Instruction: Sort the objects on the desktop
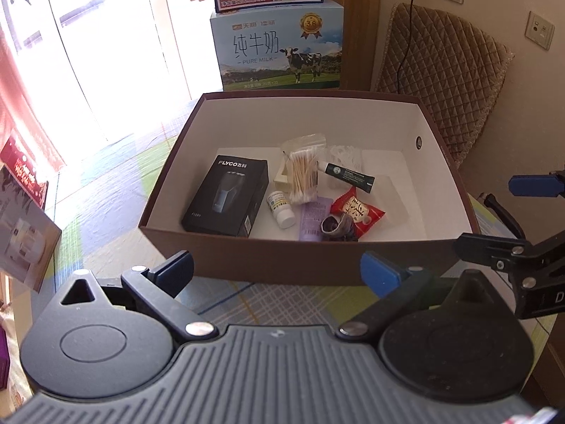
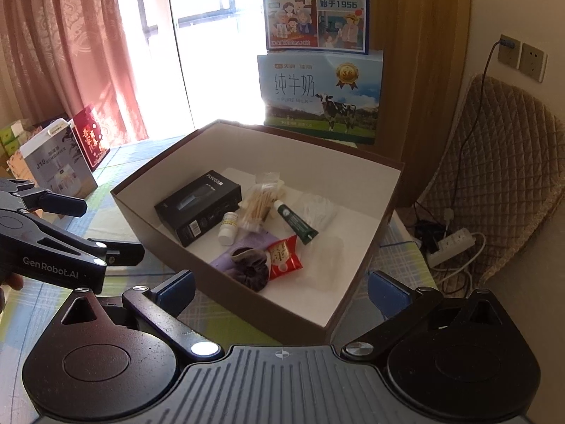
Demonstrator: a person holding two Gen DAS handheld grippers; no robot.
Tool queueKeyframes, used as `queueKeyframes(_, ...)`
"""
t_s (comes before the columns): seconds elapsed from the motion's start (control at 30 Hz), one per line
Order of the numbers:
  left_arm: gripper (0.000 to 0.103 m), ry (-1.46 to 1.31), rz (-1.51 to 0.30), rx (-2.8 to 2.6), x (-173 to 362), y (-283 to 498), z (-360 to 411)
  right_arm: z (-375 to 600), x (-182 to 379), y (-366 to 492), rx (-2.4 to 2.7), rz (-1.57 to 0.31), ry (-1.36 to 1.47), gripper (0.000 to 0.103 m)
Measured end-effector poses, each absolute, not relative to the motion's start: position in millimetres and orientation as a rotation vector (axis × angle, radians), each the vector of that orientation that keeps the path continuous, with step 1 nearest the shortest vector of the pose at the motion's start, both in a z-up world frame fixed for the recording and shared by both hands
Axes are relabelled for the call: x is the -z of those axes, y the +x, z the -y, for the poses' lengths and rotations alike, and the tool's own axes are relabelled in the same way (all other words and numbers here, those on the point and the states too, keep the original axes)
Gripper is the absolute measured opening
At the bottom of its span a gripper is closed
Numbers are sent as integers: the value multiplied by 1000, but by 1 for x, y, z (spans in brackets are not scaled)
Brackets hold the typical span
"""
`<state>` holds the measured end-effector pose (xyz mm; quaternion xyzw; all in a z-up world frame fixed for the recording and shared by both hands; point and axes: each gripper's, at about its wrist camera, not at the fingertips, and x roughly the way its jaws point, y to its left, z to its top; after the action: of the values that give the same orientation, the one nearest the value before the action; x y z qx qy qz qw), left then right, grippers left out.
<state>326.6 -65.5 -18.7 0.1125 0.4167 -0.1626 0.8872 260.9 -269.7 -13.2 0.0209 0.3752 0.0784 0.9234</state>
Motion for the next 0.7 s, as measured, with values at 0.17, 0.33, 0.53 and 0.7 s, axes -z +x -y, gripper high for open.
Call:
queueKeyframes(0.17, 100, 220, -849, 308, 10, 309, 57, 269, 9, 246, -168, -757, 53, 101)
queueKeyframes(0.33, 100, 207, -840, 282, 3, 290, 49, 267, 2, 230, -179, -744, 64, 101)
queueKeyframes(0.53, 100, 203, -815, 270, -7, 267, 46, 260, -3, 212, -189, -731, 43, 101)
queueKeyframes(0.7, 100, 186, -820, 270, -10, 251, 42, 254, -5, 197, -206, -727, 42, 101)
